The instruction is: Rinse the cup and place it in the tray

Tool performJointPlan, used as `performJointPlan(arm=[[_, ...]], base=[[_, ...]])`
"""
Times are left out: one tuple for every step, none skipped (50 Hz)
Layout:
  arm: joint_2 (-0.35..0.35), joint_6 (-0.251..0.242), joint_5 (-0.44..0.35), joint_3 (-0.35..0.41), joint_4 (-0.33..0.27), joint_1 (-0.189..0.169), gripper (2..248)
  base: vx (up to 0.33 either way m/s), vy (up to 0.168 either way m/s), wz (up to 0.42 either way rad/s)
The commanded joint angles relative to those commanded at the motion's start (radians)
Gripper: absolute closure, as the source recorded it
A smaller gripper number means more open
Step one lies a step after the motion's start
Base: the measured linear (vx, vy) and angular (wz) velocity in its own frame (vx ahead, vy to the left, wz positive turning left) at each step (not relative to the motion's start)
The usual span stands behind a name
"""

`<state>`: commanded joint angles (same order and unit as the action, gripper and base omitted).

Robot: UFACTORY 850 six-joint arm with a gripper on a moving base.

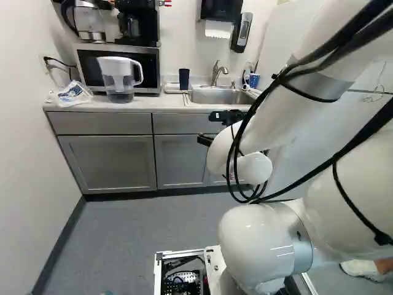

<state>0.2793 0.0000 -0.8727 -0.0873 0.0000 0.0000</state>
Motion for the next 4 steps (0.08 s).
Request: performJointPlan(arm=[[0.000,0.000,0.000,0.000,0.000,0.000,3],[0.000,0.000,0.000,0.000,0.000,0.000,3],[0.000,0.000,0.000,0.000,0.000,0.000,3],[0.000,0.000,0.000,0.000,0.000,0.000,3]], base=[[0.000,0.000,0.000],[0.000,0.000,0.000],[0.000,0.000,0.000],[0.000,0.000,0.000]])
